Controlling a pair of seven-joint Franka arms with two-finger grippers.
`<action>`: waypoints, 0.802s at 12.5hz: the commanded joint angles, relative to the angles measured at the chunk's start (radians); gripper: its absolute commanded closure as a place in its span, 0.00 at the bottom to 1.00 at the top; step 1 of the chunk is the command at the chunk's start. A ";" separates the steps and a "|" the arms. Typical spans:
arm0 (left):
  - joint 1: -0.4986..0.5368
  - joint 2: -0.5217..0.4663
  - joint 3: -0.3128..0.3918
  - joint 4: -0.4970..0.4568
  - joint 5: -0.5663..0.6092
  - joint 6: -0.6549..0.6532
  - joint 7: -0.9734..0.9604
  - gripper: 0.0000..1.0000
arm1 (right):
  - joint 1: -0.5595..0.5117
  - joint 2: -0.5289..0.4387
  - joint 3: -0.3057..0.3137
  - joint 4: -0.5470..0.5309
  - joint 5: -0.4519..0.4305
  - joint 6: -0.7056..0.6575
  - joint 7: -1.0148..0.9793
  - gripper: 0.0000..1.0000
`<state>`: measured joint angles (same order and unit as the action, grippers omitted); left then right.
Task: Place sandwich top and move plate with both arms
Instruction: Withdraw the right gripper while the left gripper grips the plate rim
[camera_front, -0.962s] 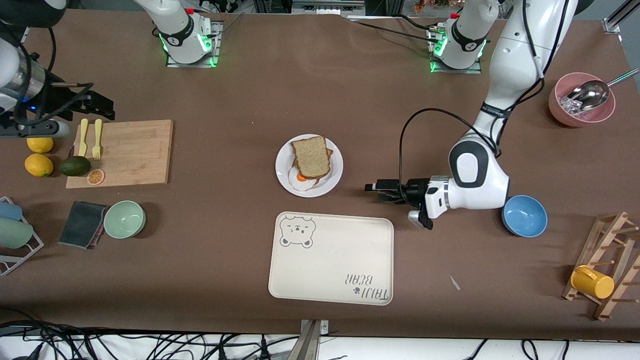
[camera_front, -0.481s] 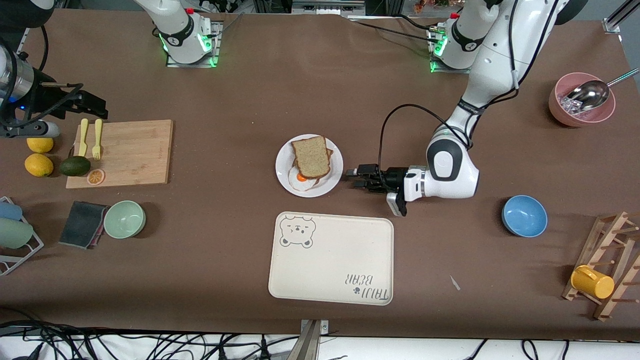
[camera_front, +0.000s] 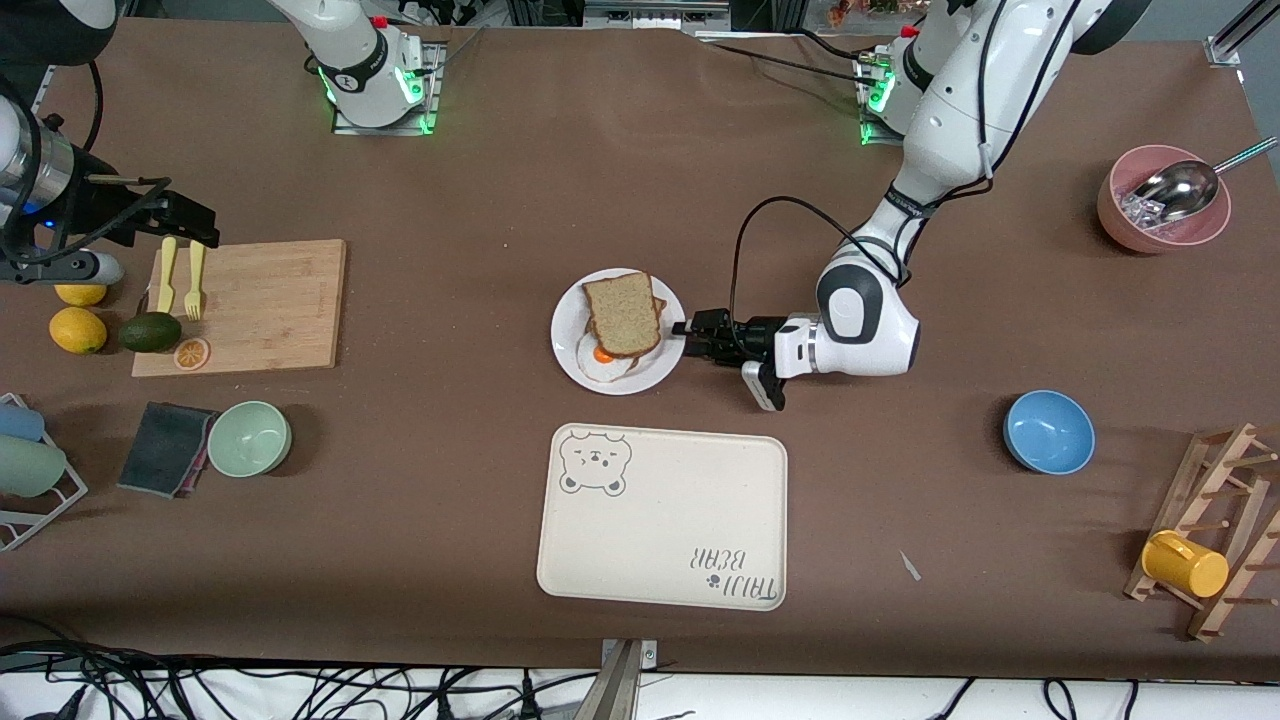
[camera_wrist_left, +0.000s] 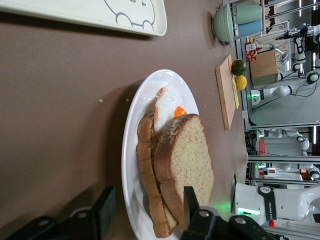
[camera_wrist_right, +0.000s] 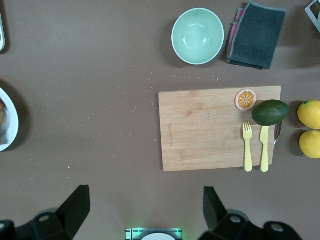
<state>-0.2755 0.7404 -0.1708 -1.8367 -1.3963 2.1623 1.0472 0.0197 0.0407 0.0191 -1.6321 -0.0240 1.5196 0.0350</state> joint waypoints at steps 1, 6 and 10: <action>-0.011 0.000 0.004 -0.009 -0.040 0.022 0.039 0.44 | 0.003 0.013 0.004 0.028 -0.010 -0.007 0.019 0.00; -0.053 0.027 0.004 0.005 -0.038 0.067 0.042 0.51 | -0.003 0.016 0.002 0.028 -0.010 -0.009 0.016 0.00; -0.062 0.030 0.004 0.004 -0.037 0.108 0.046 0.86 | -0.009 0.019 -0.001 0.024 -0.008 -0.012 0.017 0.00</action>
<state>-0.3320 0.7653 -0.1713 -1.8368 -1.3963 2.2560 1.0518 0.0165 0.0476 0.0157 -1.6317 -0.0241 1.5198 0.0403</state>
